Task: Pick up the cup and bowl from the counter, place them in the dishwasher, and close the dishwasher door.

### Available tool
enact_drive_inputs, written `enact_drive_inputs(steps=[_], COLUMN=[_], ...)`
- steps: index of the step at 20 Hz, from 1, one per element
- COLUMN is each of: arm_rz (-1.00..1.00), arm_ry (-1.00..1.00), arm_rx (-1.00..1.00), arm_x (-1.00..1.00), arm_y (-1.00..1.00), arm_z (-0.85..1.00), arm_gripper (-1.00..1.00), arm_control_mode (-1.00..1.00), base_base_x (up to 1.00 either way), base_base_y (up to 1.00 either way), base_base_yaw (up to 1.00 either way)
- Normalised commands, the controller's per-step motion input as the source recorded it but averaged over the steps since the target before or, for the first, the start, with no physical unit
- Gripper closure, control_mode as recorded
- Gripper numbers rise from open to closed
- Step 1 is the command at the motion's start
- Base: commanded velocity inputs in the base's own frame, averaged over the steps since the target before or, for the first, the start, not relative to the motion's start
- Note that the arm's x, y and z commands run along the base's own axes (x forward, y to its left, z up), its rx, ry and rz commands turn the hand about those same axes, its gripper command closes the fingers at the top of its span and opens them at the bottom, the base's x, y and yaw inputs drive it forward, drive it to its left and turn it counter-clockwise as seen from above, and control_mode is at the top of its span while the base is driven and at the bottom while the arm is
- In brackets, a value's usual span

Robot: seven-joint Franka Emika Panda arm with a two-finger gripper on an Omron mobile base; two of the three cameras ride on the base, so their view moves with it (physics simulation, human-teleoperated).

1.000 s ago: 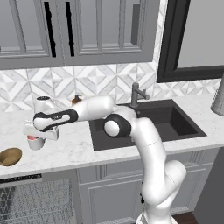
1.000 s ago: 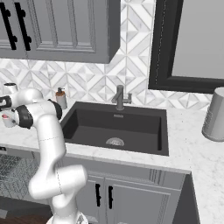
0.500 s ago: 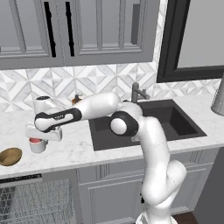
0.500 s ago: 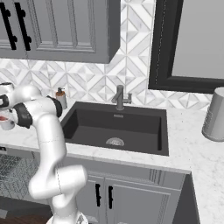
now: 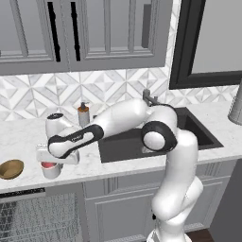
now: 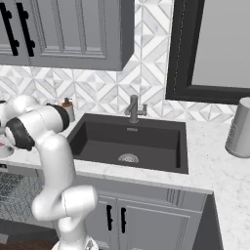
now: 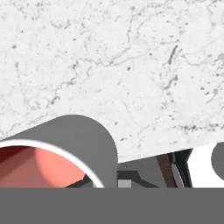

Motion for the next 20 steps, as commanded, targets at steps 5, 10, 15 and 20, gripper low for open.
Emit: enact_drive_inputs(steps=[5,10,15,20], arm_rz=[0.04,0.03,0.01,0.0], arm_ry=[-0.05,-0.06,-0.13,-0.1], arm_rx=[0.0,0.0,0.0,0.0], arm_x=[-0.97,-0.78,-0.48,-0.2], arm_y=[-0.3,-0.05,0.2,0.59], arm_z=[0.0,0.0,0.0,0.0], arm_gripper=[1.0,1.0,1.0,1.0], arm_control_mode=[-1.0,-1.0,-1.0,-1.0], base_base_x=[0.0,0.0,0.0,0.0], base_base_y=[0.0,0.0,0.0,0.0], base_base_yaw=[0.0,0.0,0.0,0.0])
